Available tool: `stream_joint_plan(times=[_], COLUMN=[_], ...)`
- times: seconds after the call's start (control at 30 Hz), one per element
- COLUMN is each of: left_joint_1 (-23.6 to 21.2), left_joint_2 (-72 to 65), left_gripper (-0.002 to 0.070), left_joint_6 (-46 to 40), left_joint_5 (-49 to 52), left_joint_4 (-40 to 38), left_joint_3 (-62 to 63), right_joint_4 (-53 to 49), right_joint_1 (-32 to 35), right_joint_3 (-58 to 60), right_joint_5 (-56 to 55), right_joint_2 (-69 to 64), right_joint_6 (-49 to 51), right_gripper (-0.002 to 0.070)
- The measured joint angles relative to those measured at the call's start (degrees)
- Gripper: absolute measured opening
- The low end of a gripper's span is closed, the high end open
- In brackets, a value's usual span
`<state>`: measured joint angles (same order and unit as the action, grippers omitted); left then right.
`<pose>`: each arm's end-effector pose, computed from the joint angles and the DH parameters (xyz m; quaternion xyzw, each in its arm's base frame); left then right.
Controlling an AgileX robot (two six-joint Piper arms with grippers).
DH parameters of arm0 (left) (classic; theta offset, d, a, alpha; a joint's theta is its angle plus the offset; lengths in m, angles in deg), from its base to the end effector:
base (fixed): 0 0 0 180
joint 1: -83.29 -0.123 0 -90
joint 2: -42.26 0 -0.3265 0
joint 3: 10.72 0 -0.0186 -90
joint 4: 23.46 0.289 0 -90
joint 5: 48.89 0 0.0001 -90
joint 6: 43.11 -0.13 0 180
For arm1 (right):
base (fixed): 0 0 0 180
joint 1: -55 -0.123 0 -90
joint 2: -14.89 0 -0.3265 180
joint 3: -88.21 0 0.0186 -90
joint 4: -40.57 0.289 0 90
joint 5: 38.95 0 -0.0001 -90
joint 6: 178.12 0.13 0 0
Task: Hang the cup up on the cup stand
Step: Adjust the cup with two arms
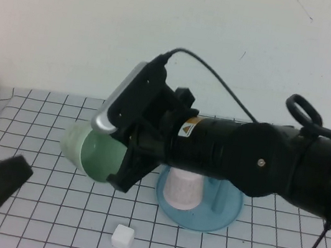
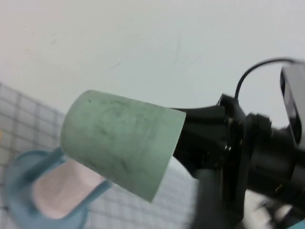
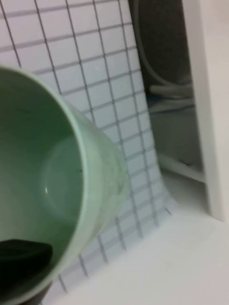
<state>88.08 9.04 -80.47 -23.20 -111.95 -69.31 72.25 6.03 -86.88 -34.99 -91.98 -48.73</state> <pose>0.1281 -0.0674 0.3062 -0.1349 0.7083 -0.4571 0.5207 0.3165 0.3709 0.2902 -0.4798 0.6944 0.1534 0.5139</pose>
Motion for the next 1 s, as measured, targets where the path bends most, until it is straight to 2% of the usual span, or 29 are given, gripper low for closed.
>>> stream_joint_plan(times=[0.1,0.13,0.2,0.43,0.63,0.83,1.0], left_joint_1=[0.0,0.0,0.0,0.0,0.0,0.0,0.0], left_joint_2=[0.0,-0.1,-0.3,-2.5,-5.2,-5.9,-5.9], left_gripper=[0.054,0.0594,0.0652,0.069,0.0692,0.0693,0.0693], left_joint_6=[-0.7,1.0,5.3,15.3,18.3,19.7,20.9], left_joint_5=[0.0,-0.1,-0.2,0.0,0.4,0.8,0.5], left_joint_4=[-6.0,-7.0,-8.0,-8.8,-8.8,-8.8,-9.7], left_joint_3=[0.0,0.0,0.0,0.0,0.0,0.0,0.3], right_joint_4=[0.0,0.0,0.1,0.2,-2.2,-5.1,-12.5], right_joint_1=[0.0,0.0,0.0,-1.6,-8.9,-13.1,-16.1], right_joint_3=[0.4,1.0,2.3,9.3,15.4,16.1,16.4], right_joint_5=[-2.8,-4.6,-8.2,-16.3,-28.5,-29.0,-29.6], right_joint_2=[1.7,2.5,4.2,10.9,12.4,12.4,12.3], right_joint_6=[-2.8,-3.1,-3.2,-2.3,1.8,6.5,7.5], right_gripper=[0.0016,0.0016,0.0016,0.0016,0.0016,0.0016,0.0016])
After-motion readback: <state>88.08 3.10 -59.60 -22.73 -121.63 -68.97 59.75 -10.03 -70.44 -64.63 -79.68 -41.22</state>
